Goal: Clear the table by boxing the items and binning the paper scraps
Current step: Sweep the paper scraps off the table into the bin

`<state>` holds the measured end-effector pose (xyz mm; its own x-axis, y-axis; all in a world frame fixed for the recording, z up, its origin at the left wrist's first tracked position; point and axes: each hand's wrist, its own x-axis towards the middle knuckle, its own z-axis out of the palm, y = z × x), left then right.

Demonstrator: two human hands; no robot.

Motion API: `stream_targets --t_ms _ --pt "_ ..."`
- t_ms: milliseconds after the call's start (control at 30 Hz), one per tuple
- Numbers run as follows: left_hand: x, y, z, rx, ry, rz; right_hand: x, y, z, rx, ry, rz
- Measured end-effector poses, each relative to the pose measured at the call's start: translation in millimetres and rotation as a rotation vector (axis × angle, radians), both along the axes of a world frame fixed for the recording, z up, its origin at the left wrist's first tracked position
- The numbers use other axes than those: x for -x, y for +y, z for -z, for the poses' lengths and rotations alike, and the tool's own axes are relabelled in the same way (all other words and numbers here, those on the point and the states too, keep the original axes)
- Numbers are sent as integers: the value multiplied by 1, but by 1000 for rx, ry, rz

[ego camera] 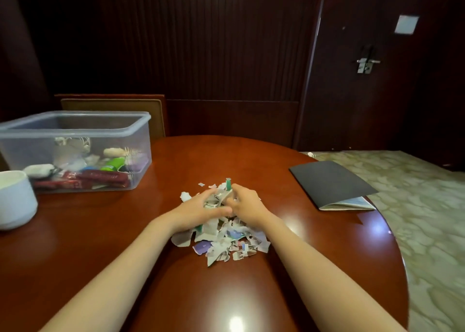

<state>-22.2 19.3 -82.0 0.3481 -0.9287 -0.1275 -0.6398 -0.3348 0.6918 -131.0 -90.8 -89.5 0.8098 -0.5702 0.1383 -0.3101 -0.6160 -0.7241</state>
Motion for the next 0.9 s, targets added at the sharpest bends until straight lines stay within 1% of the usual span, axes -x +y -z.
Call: stream_targets --t_ms 67,133,233,367,533,633,700,900 --pt "13 7 9 1 -193 -43 5 1 -5 -11 -7 19" --pt "25 11 18 74 -373 -78 10 2 -9 -7 -18 52" --pt "32 11 24 149 -427 -119 18 3 -15 -35 -55 103" --pt "34 10 25 175 -581 -170 28 4 -21 -57 -129 171" --pt "33 13 18 326 -648 -256 32 8 -28 -71 -177 235" --pt "35 16 14 323 -685 -306 29 11 -31 -89 -200 278" --pt "40 16 12 345 -655 -334 27 15 -31 -88 -201 298" --pt "49 20 4 393 -475 -423 20 27 -33 -11 -210 383"
